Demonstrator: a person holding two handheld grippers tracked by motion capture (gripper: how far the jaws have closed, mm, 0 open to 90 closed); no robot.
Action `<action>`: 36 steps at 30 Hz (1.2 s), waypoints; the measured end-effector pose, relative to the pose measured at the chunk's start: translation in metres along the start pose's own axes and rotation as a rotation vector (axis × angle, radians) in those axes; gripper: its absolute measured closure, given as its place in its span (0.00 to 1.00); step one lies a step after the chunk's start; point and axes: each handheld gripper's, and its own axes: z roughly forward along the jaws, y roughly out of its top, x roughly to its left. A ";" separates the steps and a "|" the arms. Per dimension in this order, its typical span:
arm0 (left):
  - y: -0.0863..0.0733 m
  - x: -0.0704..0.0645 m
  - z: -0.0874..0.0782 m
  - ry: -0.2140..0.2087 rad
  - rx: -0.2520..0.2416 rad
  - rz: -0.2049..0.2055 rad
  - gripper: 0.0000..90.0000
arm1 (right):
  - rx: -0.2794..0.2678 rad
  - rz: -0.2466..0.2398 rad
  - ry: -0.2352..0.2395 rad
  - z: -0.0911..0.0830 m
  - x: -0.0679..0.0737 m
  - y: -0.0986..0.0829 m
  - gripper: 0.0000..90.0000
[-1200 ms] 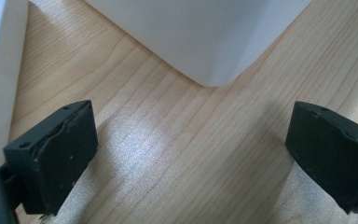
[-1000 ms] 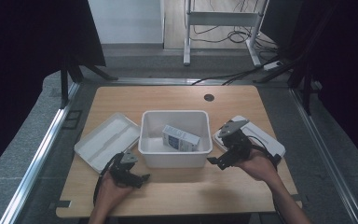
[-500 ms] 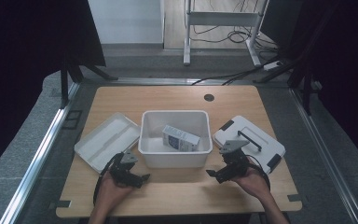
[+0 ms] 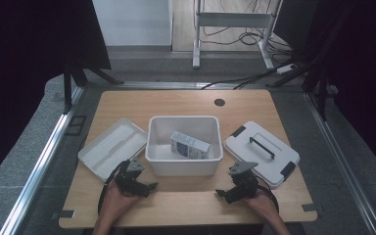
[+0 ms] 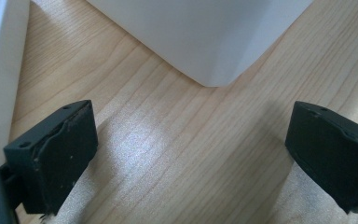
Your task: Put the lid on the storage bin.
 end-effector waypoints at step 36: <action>0.059 0.089 -0.060 0.058 0.243 -0.016 0.17 | 0.002 0.000 0.000 0.000 0.000 0.000 0.00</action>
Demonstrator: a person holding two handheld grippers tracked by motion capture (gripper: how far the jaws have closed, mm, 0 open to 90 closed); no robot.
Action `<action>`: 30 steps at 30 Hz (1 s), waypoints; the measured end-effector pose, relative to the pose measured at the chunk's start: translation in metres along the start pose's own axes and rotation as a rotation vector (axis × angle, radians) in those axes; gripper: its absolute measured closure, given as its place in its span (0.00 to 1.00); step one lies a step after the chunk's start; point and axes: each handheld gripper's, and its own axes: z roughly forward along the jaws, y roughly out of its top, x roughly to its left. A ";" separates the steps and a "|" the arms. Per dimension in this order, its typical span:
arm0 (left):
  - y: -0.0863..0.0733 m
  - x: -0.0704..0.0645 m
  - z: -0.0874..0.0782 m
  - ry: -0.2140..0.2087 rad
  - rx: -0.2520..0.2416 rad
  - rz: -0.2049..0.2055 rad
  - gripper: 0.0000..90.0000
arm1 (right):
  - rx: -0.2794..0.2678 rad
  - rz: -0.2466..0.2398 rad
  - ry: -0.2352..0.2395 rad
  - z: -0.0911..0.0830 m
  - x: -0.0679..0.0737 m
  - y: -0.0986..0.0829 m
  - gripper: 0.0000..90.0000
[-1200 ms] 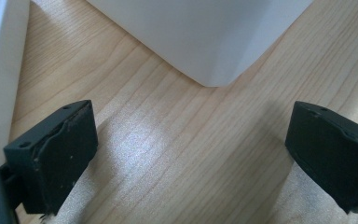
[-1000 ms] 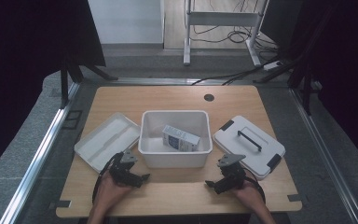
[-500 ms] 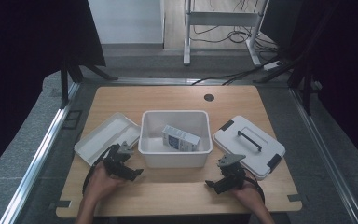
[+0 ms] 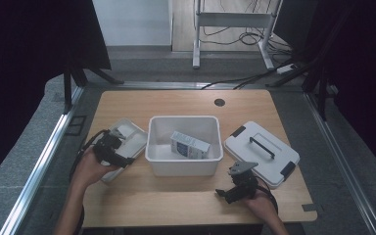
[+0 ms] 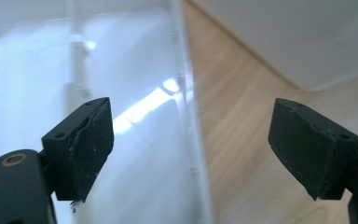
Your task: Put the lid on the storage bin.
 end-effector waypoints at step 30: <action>0.015 0.067 0.049 -0.013 0.346 -0.043 0.98 | -0.001 0.000 -0.001 0.000 0.000 0.000 0.00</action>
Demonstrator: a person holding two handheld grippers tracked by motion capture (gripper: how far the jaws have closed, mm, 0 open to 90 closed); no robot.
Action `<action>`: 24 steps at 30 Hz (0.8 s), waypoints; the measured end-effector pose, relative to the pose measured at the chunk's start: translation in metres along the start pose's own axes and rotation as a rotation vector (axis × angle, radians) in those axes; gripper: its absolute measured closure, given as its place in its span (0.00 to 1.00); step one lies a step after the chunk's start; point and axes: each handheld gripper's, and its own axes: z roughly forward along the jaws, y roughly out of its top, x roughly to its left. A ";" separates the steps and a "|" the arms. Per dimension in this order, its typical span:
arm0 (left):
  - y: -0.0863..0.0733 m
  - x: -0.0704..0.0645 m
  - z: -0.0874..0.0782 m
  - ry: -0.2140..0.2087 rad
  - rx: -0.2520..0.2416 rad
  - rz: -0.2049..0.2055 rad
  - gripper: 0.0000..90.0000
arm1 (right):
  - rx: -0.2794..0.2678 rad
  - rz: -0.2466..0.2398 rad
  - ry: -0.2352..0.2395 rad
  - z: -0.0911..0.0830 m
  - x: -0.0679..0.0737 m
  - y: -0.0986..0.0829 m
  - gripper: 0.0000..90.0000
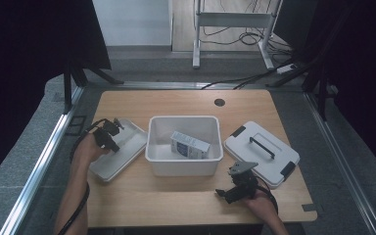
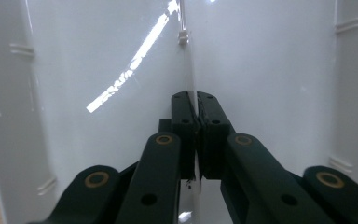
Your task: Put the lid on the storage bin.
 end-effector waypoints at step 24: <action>-0.016 -0.006 -0.083 -0.002 -0.067 0.296 0.99 | 0.001 0.000 -0.001 0.000 0.000 0.000 0.00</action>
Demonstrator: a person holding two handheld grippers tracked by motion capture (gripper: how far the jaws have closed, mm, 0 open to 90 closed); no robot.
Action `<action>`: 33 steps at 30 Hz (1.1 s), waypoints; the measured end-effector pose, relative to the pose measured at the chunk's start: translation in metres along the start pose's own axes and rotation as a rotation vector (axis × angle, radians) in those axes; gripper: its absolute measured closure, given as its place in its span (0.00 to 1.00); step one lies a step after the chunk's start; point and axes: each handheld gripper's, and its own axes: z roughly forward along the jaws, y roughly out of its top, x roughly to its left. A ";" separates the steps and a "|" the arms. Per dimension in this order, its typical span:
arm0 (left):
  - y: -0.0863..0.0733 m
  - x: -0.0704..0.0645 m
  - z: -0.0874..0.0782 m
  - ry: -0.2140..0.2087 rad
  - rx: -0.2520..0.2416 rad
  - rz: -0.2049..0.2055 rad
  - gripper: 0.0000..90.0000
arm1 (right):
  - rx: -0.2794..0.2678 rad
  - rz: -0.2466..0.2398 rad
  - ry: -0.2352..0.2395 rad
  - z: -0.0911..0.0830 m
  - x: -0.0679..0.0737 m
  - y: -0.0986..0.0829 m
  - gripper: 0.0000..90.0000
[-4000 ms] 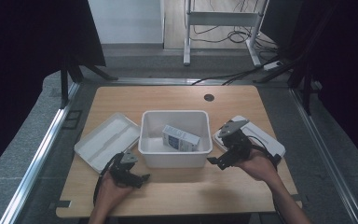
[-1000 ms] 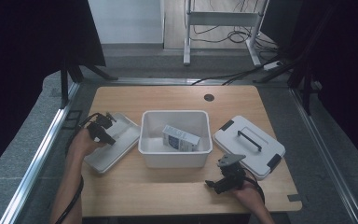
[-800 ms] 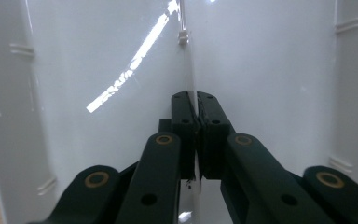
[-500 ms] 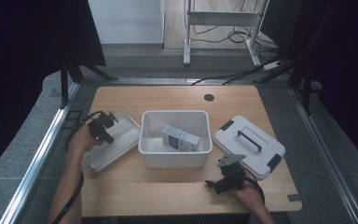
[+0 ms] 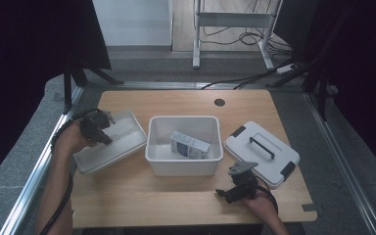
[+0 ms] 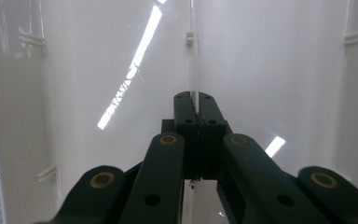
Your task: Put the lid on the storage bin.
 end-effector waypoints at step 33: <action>0.098 -0.054 -0.069 -0.018 -0.059 0.319 0.99 | -0.002 0.002 -0.001 0.000 0.000 0.000 0.00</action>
